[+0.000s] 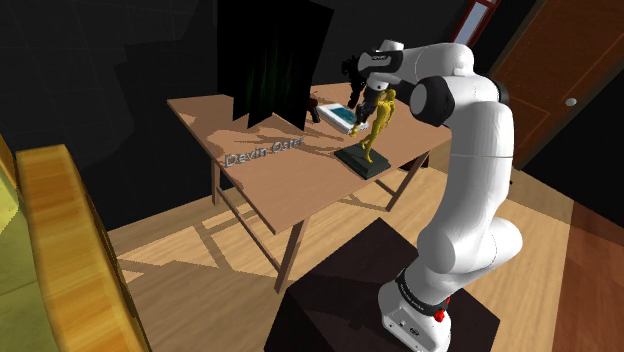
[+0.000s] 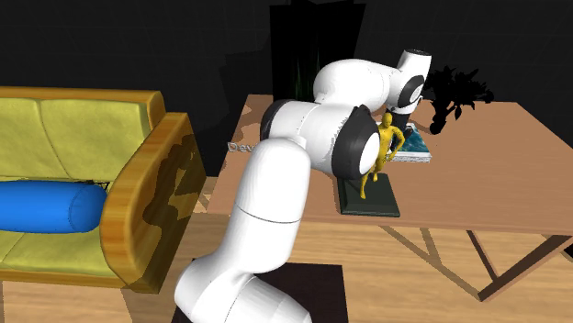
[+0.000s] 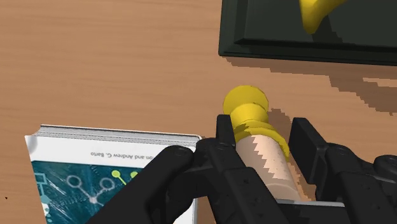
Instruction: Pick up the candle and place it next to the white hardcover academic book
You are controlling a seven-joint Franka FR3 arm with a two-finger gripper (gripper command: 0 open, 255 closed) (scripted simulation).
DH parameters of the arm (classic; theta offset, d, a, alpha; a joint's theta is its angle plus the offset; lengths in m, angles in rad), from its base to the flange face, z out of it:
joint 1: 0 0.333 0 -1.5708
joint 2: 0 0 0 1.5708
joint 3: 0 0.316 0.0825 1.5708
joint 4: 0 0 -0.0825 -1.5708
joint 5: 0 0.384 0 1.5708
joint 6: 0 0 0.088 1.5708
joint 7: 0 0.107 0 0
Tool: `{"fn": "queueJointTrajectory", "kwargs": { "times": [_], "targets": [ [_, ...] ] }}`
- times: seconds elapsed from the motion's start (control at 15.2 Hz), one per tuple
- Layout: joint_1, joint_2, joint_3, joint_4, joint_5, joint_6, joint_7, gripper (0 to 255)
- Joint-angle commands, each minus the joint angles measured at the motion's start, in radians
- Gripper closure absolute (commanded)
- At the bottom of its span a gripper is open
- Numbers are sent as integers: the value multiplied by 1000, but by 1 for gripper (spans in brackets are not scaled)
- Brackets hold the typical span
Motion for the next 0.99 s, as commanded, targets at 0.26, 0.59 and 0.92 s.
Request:
{"fn": "queueJointTrajectory", "kwargs": {
  "times": [0.26, 0.59, 0.92],
  "targets": [
    [2, 13, 3, -36, 4, 49, -3, 255],
    [2, 13, 3, -36, 4, 49, -3, 255],
    [3, 12, 3, -37, 4, 49, -2, 0]
  ]
}}
